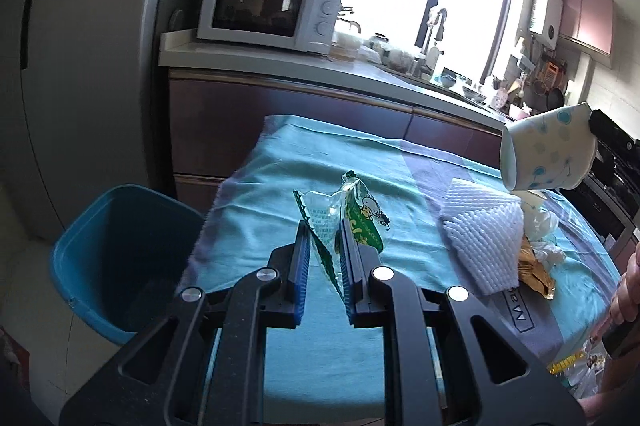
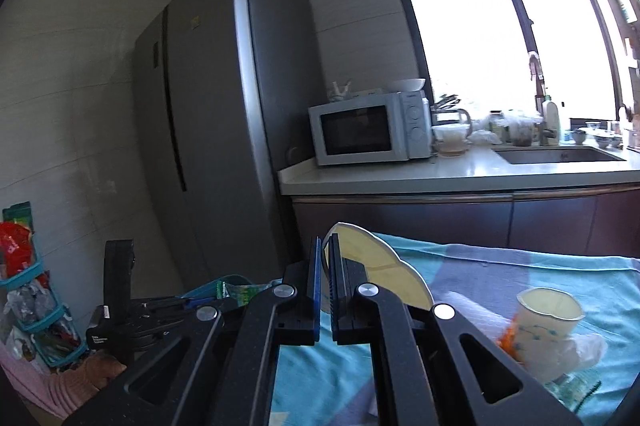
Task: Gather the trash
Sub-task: 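Carry both items to the teal bin and open both grippers over it, then grasp a white foam net with the left gripper while the right gripper grasps another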
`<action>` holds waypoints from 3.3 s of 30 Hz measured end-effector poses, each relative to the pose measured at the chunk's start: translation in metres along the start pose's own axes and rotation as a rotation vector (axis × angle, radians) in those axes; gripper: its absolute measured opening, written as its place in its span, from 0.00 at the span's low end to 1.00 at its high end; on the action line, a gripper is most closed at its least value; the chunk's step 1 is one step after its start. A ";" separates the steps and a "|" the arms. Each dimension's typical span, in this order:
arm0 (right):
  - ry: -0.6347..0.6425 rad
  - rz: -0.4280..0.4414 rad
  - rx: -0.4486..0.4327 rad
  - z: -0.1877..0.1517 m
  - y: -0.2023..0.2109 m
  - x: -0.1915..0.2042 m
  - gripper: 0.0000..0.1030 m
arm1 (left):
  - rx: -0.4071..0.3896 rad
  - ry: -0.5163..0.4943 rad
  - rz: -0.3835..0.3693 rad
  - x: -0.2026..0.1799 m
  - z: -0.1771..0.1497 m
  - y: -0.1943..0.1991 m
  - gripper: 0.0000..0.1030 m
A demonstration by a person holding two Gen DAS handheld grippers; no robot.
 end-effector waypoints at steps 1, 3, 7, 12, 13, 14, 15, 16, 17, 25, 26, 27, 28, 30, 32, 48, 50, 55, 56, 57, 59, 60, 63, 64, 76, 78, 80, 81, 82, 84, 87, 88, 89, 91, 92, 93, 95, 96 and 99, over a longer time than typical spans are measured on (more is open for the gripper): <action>0.004 0.040 0.019 -0.001 -0.016 0.008 0.03 | -0.004 0.018 0.030 0.014 0.001 0.003 0.15; -0.003 0.110 0.058 -0.005 -0.046 0.020 0.03 | -0.005 0.055 0.078 0.039 0.002 0.004 0.15; -0.036 0.231 0.129 -0.012 -0.106 0.044 0.03 | -0.003 0.124 0.183 0.098 0.001 0.005 0.15; -0.051 0.320 0.215 -0.019 -0.174 0.071 0.03 | 0.018 0.168 0.275 0.150 -0.003 -0.004 0.15; -0.057 0.346 0.240 -0.022 -0.189 0.077 0.03 | 0.025 0.176 0.290 0.160 -0.003 -0.008 0.15; -0.061 0.365 0.265 -0.024 -0.200 0.083 0.03 | 0.031 0.181 0.302 0.165 -0.006 -0.010 0.15; -0.065 0.369 0.282 -0.027 -0.211 0.088 0.03 | 0.040 0.186 0.312 0.172 -0.007 -0.014 0.15; -0.070 0.379 0.304 -0.030 -0.223 0.091 0.03 | 0.048 0.191 0.322 0.180 -0.008 -0.018 0.15; -0.074 0.375 0.305 -0.033 -0.235 0.095 0.03 | 0.055 0.196 0.331 0.186 -0.009 -0.023 0.15; -0.092 0.359 0.484 -0.074 -0.304 0.114 0.03 | 0.152 0.230 0.357 0.221 -0.022 -0.062 0.15; -0.096 0.352 0.504 -0.079 -0.310 0.113 0.03 | 0.161 0.231 0.355 0.223 -0.022 -0.066 0.16; -0.097 0.347 0.523 -0.084 -0.318 0.111 0.03 | 0.171 0.229 0.360 0.226 -0.023 -0.071 0.16; -0.101 0.342 0.544 -0.089 -0.322 0.111 0.04 | 0.179 0.228 0.361 0.226 -0.024 -0.075 0.17; -0.111 0.325 0.564 -0.094 -0.327 0.108 0.06 | 0.194 0.224 0.359 0.226 -0.025 -0.082 0.20; -0.120 0.316 0.571 -0.097 -0.327 0.106 0.10 | 0.206 0.221 0.364 0.223 -0.030 -0.086 0.29; -0.079 0.207 0.331 -0.059 -0.164 0.038 0.32 | 0.018 0.039 0.082 0.083 0.002 -0.029 0.57; -0.097 0.147 0.295 -0.057 -0.135 0.019 0.32 | 0.026 0.002 -0.001 0.051 0.000 -0.029 0.60; -0.152 -0.014 0.236 -0.062 -0.072 -0.026 0.33 | 0.066 -0.129 -0.196 -0.045 -0.017 -0.032 0.61; -0.169 -0.042 0.228 -0.064 -0.061 -0.035 0.33 | 0.074 -0.151 -0.223 -0.062 -0.020 -0.032 0.62; -0.181 -0.068 0.220 -0.065 -0.053 -0.044 0.33 | 0.083 -0.168 -0.250 -0.076 -0.024 -0.033 0.62; -0.204 -0.124 0.203 -0.070 -0.035 -0.061 0.33 | 0.103 -0.204 -0.297 -0.105 -0.031 -0.036 0.62; -0.217 -0.144 0.198 -0.072 -0.028 -0.069 0.33 | 0.110 -0.228 -0.317 -0.122 -0.036 -0.036 0.63; -0.256 -0.203 0.190 -0.082 -0.008 -0.092 0.33 | 0.133 -0.277 -0.367 -0.159 -0.047 -0.038 0.65; -0.272 -0.216 0.186 -0.084 -0.004 -0.099 0.33 | 0.139 -0.295 -0.379 -0.169 -0.051 -0.038 0.67; -0.388 -0.273 0.162 -0.099 0.008 -0.151 0.37 | 0.208 -0.426 -0.349 -0.231 -0.068 -0.074 0.67; -0.411 -0.260 0.173 -0.101 0.000 -0.157 0.37 | 0.234 -0.415 -0.350 -0.229 -0.069 -0.079 0.57; -0.427 -0.251 0.184 -0.103 -0.008 -0.163 0.37 | 0.252 -0.404 -0.342 -0.227 -0.070 -0.083 0.49; -0.434 -0.244 0.187 -0.104 -0.012 -0.165 0.37 | 0.256 -0.399 -0.343 -0.226 -0.070 -0.084 0.47; -0.441 -0.243 0.189 -0.104 -0.014 -0.165 0.37 | 0.257 -0.393 -0.345 -0.224 -0.070 -0.084 0.42; -0.461 -0.243 0.195 -0.106 -0.018 -0.169 0.37 | 0.256 -0.381 -0.348 -0.221 -0.069 -0.084 0.34; -0.481 -0.237 0.196 -0.108 -0.023 -0.173 0.38 | 0.262 -0.361 -0.361 -0.216 -0.068 -0.084 0.21; -0.487 -0.232 0.196 -0.108 -0.024 -0.174 0.38 | 0.264 -0.352 -0.367 -0.215 -0.067 -0.085 0.18; -0.492 -0.224 0.194 -0.108 -0.025 -0.174 0.38 | 0.266 -0.343 -0.374 -0.213 -0.067 -0.085 0.16; -0.509 -0.204 0.190 -0.109 -0.028 -0.174 0.38 | 0.265 -0.330 -0.382 -0.211 -0.065 -0.084 0.15; -0.516 -0.194 0.189 -0.109 -0.029 -0.174 0.37 | 0.265 -0.322 -0.387 -0.208 -0.064 -0.083 0.14; -0.519 -0.188 0.187 -0.108 -0.030 -0.174 0.34 | 0.263 -0.317 -0.389 -0.207 -0.064 -0.082 0.14; -0.520 -0.176 0.181 -0.107 -0.032 -0.173 0.25 | 0.250 -0.312 -0.386 -0.202 -0.062 -0.078 0.13; -0.520 -0.171 0.179 -0.106 -0.033 -0.172 0.20 | 0.249 -0.309 -0.388 -0.200 -0.061 -0.076 0.13; -0.520 -0.161 0.176 -0.104 -0.034 -0.170 0.12 | 0.238 -0.303 -0.385 -0.193 -0.059 -0.068 0.13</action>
Point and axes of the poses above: each gripper's, at about its wrist camera, not at the fingertips, and y roughly against the way its jaws point, x to its left, z to its top, the point moved 5 cm from there along -y, roughly the way its jaws point, and after that the axes turned 7 degrees about z, right-handed, at the moved point
